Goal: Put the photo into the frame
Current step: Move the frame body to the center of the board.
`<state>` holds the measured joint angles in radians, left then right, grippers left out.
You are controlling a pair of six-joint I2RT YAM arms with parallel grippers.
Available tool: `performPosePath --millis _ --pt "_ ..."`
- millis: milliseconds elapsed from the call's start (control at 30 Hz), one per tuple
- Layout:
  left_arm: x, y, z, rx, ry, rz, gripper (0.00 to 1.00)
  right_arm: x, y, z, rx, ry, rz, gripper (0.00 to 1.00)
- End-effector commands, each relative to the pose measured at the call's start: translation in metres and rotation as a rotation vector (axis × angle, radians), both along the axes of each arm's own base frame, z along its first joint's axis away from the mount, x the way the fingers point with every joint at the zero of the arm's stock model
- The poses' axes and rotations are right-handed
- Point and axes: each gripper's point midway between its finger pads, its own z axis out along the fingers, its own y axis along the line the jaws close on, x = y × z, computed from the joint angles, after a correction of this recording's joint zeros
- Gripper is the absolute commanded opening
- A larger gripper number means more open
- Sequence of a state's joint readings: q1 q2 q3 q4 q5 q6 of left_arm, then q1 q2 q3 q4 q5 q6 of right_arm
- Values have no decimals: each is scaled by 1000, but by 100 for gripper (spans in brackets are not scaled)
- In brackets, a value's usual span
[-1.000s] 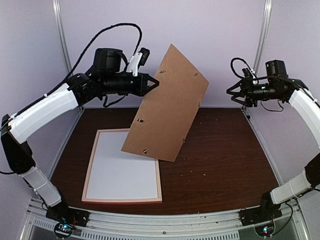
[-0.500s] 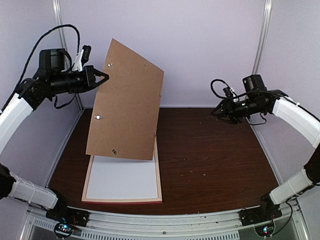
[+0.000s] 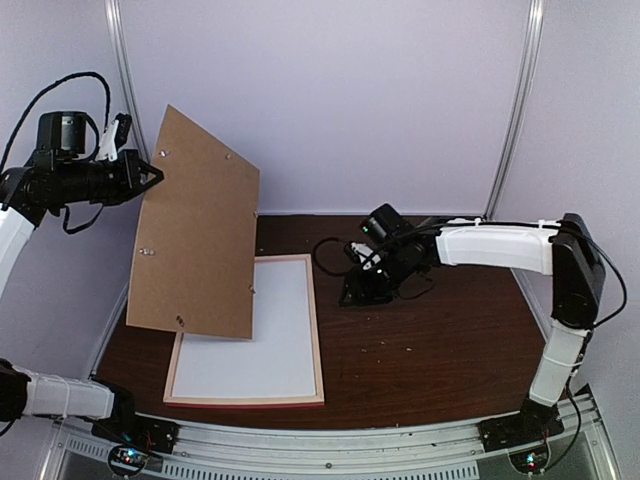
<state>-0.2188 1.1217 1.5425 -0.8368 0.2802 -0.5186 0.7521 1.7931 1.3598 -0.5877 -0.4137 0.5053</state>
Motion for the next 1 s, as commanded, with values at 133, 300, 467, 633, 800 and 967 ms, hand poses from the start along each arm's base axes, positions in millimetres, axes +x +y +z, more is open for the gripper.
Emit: performPosePath --millis 133,300,467,633,800,967 --pt "-3 8 46 -7 -152 17 0 7 51 -34 -225 -104 35 45" --pt "-2 6 50 -9 -168 10 0 5 63 -54 -301 -114 56 43" --pt "0 6 50 -3 -175 8 0 2 74 -66 -305 -102 62 42" --pt "1 4 50 -7 -176 -3 0 -1 77 -75 -306 -87 65 41" --pt "3 2 48 -14 -173 -11 0 0 80 -76 -288 -81 59 41" --pt "5 0 46 -21 -167 -21 0 2 86 -78 -266 -84 54 41"
